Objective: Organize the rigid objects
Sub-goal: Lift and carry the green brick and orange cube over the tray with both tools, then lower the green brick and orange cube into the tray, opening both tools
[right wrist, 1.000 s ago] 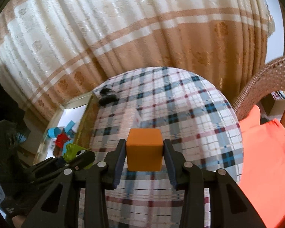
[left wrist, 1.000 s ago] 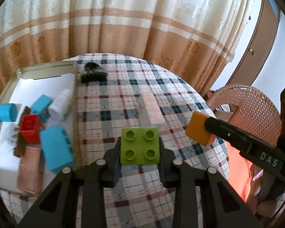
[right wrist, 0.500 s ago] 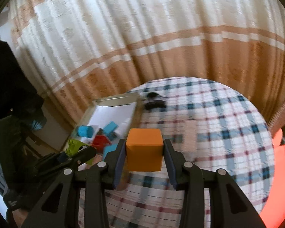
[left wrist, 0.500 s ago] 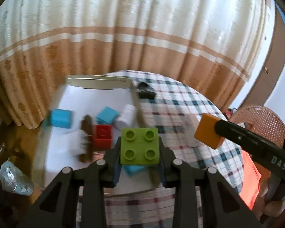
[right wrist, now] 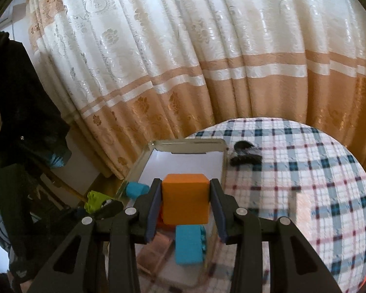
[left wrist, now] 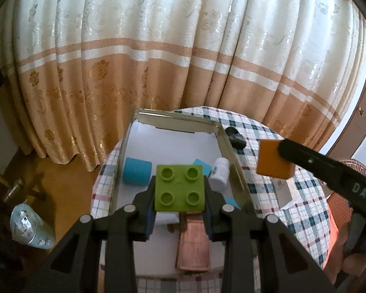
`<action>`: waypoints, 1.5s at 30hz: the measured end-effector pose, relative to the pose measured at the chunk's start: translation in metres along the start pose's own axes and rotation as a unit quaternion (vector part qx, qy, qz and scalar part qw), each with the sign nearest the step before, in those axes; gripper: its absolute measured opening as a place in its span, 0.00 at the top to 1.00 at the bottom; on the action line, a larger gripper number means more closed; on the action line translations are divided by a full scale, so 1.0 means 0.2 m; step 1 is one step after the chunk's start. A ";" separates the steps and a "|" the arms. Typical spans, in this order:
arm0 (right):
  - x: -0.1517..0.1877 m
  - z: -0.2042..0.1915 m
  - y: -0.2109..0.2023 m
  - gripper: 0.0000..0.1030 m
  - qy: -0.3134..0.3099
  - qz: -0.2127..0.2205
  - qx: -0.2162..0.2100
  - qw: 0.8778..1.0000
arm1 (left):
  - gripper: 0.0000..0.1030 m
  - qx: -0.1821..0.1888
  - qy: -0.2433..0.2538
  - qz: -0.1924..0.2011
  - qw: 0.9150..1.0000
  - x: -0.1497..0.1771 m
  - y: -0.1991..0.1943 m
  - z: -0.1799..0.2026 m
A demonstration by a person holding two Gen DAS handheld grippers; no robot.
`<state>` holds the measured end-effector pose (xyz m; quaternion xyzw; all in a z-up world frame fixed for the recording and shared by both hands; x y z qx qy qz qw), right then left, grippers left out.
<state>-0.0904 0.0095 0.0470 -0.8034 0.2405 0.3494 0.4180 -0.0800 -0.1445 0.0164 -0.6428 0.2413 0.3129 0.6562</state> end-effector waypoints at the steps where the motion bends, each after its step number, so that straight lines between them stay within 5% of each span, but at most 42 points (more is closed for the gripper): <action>1: -0.01 0.00 0.02 0.59 0.002 0.000 0.001 1.000 | 0.70 0.001 -0.001 -0.001 1.000 -0.02 0.02 0.00; 12: -0.13 0.14 0.40 0.59 0.034 -0.038 0.002 0.999 | 0.70 -0.018 -0.002 -0.021 1.000 -0.25 0.30 -0.02; 28: -0.11 0.26 0.67 0.58 0.058 -0.076 -0.010 0.995 | 0.70 -0.059 0.040 -0.071 0.995 -0.28 0.61 0.03; 30: -0.12 0.25 0.66 0.53 0.064 -0.073 -0.019 0.995 | 0.62 -0.072 0.046 -0.070 0.994 -0.28 0.61 0.03; 32: -0.12 0.26 0.64 0.42 0.084 -0.073 -0.033 0.993 | 0.23 -0.085 0.055 -0.060 0.993 -0.29 0.57 0.03; 34: -0.14 0.26 0.57 0.41 0.090 -0.055 -0.042 0.993 | 0.03 -0.098 0.064 -0.021 0.993 -0.32 0.48 0.04; 37: -0.17 0.26 0.42 0.34 0.099 -0.013 -0.041 0.994 | 0.00 -0.124 0.063 0.027 0.990 -0.35 0.34 0.03; 45: -0.05 0.34 0.12 0.28 0.111 0.041 0.013 0.993 | 0.00 -0.105 -0.002 0.029 0.994 -0.23 0.18 -0.05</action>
Point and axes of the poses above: each gripper's, at about its wrist camera, not at the fingertips, and y roughly the way its jaws point, z to its right, x to its underside, the point moved 5 cm from there along y, roughly the way its jaws point, and after that the axes turned 11 degrees about -x, right-handed, at the moved point
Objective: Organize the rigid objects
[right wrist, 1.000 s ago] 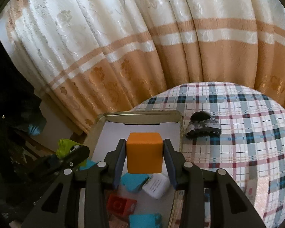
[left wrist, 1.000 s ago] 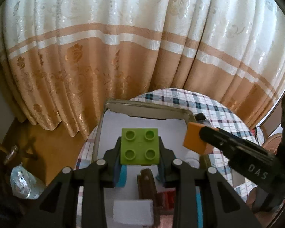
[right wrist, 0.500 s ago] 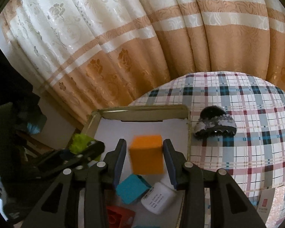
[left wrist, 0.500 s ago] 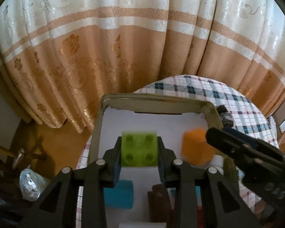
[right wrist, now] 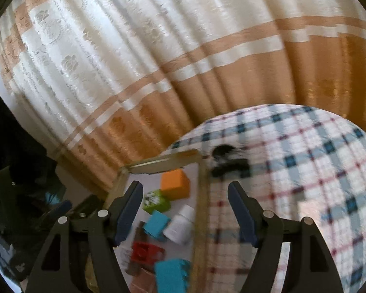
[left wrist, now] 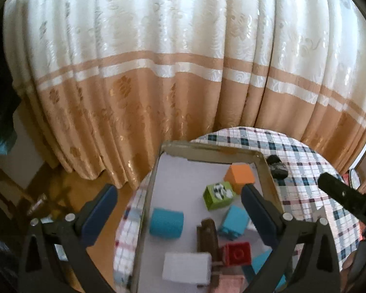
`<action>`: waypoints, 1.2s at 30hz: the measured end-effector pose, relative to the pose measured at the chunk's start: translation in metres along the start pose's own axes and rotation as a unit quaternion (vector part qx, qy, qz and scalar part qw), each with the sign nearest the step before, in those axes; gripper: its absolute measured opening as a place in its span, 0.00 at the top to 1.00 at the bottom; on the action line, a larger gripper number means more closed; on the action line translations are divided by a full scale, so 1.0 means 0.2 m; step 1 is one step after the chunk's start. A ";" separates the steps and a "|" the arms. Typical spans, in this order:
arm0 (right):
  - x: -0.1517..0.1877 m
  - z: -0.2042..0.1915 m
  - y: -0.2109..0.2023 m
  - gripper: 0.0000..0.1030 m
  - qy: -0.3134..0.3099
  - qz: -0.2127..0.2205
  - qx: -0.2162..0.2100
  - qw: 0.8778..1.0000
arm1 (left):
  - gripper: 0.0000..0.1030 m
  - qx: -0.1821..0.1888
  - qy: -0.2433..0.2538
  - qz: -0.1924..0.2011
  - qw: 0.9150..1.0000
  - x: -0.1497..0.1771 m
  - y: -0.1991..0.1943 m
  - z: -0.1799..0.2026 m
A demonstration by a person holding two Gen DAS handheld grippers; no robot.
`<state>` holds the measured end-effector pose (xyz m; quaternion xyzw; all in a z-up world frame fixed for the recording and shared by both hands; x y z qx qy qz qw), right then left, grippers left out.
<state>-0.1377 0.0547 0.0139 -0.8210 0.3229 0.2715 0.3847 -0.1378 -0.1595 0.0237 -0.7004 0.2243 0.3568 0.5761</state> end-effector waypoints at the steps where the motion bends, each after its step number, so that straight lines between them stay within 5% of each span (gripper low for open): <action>1: 0.02 0.02 -0.03 0.28 -0.001 0.003 0.006 1.000 | 0.00 -0.002 -0.004 0.001 1.000 0.03 -0.02 -0.01; 9: 0.15 0.13 -0.22 0.28 -0.019 0.030 0.068 0.997 | 0.00 -0.033 -0.017 0.053 0.998 0.26 -0.23 -0.03; 20: 0.33 0.15 -0.36 0.28 -0.052 0.053 0.111 0.991 | 0.00 -0.049 -0.039 0.057 0.996 0.53 -0.32 0.01; 36: 0.39 0.21 -0.52 0.28 -0.070 0.064 0.144 0.985 | 0.01 0.007 0.005 0.073 0.997 0.67 -0.47 0.26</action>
Point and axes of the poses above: each gripper's, at about its wrist camera, not at the fingertips, and y roughly the way its jaws point, z to its right, x to its underside, the point moved 5 cm from there along y, roughly the way its jaws point, and after that the axes turned 11 degrees about -x, right-handed, at the moved point
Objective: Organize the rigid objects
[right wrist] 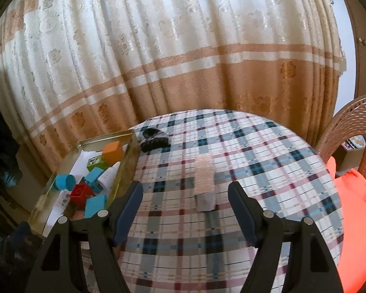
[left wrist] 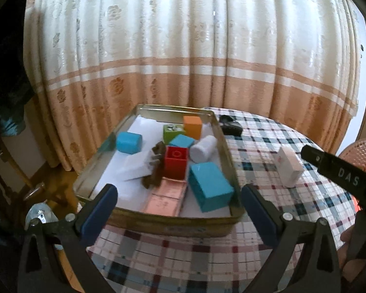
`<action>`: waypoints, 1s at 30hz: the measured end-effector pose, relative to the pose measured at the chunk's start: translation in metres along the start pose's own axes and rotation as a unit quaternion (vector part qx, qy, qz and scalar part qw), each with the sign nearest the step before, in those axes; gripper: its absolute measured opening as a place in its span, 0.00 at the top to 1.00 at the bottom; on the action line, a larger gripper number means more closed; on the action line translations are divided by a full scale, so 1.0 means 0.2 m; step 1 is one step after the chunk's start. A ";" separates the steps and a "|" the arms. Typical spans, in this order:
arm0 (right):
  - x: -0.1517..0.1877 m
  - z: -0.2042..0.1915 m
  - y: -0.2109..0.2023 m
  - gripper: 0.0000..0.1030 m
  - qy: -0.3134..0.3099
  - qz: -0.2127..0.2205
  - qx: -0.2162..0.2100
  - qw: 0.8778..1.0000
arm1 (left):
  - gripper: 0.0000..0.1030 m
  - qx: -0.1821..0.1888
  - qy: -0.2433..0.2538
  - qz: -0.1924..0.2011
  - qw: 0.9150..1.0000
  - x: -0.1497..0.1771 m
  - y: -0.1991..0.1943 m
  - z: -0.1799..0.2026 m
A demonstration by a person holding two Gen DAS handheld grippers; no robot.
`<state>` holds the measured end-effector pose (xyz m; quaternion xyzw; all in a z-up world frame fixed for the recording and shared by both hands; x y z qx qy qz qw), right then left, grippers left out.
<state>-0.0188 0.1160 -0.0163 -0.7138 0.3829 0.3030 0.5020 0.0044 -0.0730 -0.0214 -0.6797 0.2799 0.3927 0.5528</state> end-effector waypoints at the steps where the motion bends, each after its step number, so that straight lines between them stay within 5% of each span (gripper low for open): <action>1: 0.00 0.01 -0.01 0.28 0.000 0.002 0.004 1.000 | 0.01 0.002 0.001 -0.001 1.000 0.00 0.00 0.01; 19: -0.03 0.30 -0.12 0.28 0.007 -0.002 0.063 0.998 | 0.01 0.085 0.074 0.001 0.994 0.06 -0.14 0.38; 30: -0.08 0.27 0.05 0.28 0.003 -0.048 0.033 0.998 | 0.01 0.046 0.034 -0.013 0.998 -0.05 -0.02 0.20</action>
Point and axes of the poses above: each gripper's, at about its wrist camera, not at the fingertips, and y roughly the way its jaws point, z to its right, x to its underside, the point moved 5 cm from there along y, roughly the way its jaws point, and after that the axes turned 11 degrees about -x, right-handed, at the moved point
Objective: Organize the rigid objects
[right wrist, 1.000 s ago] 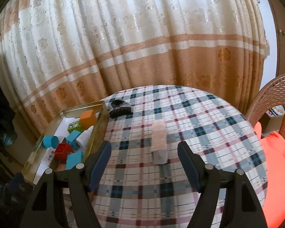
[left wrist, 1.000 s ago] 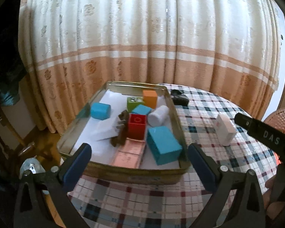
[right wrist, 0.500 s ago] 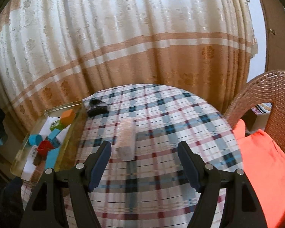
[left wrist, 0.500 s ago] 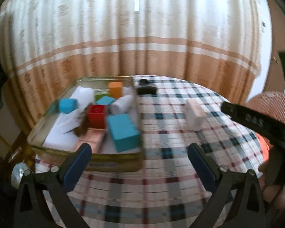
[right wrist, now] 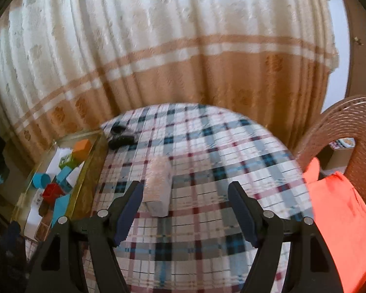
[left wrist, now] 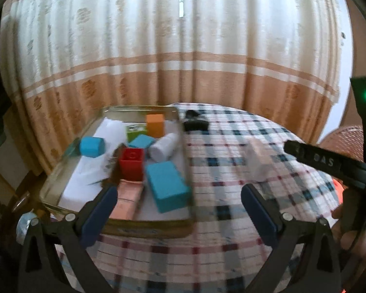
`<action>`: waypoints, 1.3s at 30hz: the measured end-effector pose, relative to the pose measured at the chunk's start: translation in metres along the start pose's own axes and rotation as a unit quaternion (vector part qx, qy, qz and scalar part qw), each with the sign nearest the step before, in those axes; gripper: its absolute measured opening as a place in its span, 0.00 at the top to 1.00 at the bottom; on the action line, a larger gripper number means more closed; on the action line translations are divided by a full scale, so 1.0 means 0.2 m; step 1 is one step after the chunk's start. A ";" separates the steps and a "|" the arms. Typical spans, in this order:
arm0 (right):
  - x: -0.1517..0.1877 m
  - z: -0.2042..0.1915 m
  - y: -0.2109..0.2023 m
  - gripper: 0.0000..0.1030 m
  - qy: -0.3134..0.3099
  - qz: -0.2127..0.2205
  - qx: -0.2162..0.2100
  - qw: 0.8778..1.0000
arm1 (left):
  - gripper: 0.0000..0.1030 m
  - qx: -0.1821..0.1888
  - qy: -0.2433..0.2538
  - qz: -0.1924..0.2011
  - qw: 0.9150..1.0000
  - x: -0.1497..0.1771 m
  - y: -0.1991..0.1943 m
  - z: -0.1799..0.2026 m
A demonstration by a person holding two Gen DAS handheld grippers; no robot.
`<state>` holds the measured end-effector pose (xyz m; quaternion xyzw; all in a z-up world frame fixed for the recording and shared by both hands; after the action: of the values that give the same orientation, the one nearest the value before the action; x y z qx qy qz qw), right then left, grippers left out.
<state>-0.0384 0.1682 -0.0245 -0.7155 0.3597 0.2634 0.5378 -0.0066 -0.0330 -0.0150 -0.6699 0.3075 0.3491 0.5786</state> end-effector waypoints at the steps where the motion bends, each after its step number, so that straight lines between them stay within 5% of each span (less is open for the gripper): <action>1: 0.00 -0.01 0.03 0.28 0.002 -0.008 -0.004 1.000 | 0.01 -0.004 -0.003 -0.003 1.000 -0.01 0.02 -0.02; 23: 0.05 -0.05 0.51 0.29 -0.020 -0.158 0.010 0.987 | 0.00 -0.022 -0.002 -0.025 0.999 -0.05 0.18 -0.09; 28: 0.04 -0.05 0.51 0.42 -0.036 -0.155 0.015 0.987 | 0.01 -0.016 0.000 -0.025 1.000 -0.08 0.19 -0.06; 32: 0.02 -0.03 0.51 0.73 -0.045 -0.155 0.012 0.987 | 0.01 -0.007 0.006 -0.017 1.000 -0.14 0.20 -0.01; 39: -0.14 0.08 0.37 0.73 -0.014 -0.082 -0.021 0.996 | 0.01 0.029 0.022 -0.019 0.999 -0.34 0.31 0.18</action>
<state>-0.1148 0.1781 -0.0506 -0.7500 0.2866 0.2364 0.5472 -0.1000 -0.0054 0.0038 -0.6664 0.3171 0.3140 0.5972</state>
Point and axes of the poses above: each gripper's, at about its wrist camera, not at the fingertips, and y roughly the way its jaws point, z to its right, x to its underside, the point moved 5 cm from there along y, roughly the way its jaws point, and after that the axes turned 11 degrees about -x, right-handed, at the moved point
